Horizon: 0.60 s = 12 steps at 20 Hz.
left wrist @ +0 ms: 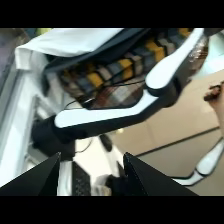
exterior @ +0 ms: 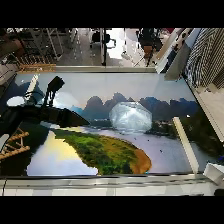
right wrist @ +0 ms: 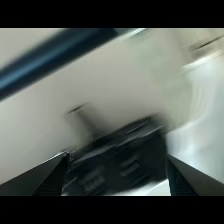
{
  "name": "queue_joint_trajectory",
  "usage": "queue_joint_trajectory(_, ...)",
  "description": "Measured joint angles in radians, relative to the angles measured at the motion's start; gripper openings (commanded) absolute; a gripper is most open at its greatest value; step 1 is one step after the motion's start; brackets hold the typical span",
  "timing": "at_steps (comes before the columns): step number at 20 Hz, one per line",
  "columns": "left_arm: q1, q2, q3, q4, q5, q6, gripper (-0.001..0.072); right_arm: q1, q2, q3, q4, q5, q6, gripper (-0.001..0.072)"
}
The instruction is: Fold the clothes and pants, and hang the long-sleeved shirts on hangers.
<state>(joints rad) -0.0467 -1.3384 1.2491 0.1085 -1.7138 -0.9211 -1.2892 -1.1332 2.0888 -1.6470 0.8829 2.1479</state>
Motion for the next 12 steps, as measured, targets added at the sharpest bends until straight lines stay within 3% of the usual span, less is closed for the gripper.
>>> queue_joint_trajectory(2,0.013,0.007,0.026,0.119,0.051,-0.031,0.0392,0.100,0.019,-0.019,0.291,0.072,-0.198,0.0688)
queue_joint_trajectory(4,0.033,0.027,0.079,0.327,0.118,-0.126,0.0392,0.251,0.026,-0.070,0.500,0.220,-0.398,0.0687)
queue_joint_trajectory(6,0.051,0.064,0.142,0.592,0.216,-0.282,0.0393,0.438,0.024,-0.151,0.593,0.396,-0.529,0.0683)
queue_joint_trajectory(7,0.057,0.090,0.167,0.715,0.275,-0.360,0.0395,0.533,0.022,-0.200,0.600,0.469,-0.570,0.0639)
queue_joint_trajectory(9,0.066,0.150,0.200,0.935,0.408,-0.481,0.0395,0.721,0.015,-0.311,0.561,0.570,-0.628,0.0386)
queue_joint_trajectory(11,0.071,0.200,0.217,1.058,0.526,-0.546,0.0394,0.882,0.005,-0.417,0.484,0.588,-0.673,0.0085)
queue_joint_trajectory(12,0.072,0.219,0.221,1.099,0.582,-0.568,0.0395,0.949,-0.001,-0.464,0.446,0.574,-0.698,0.0022)
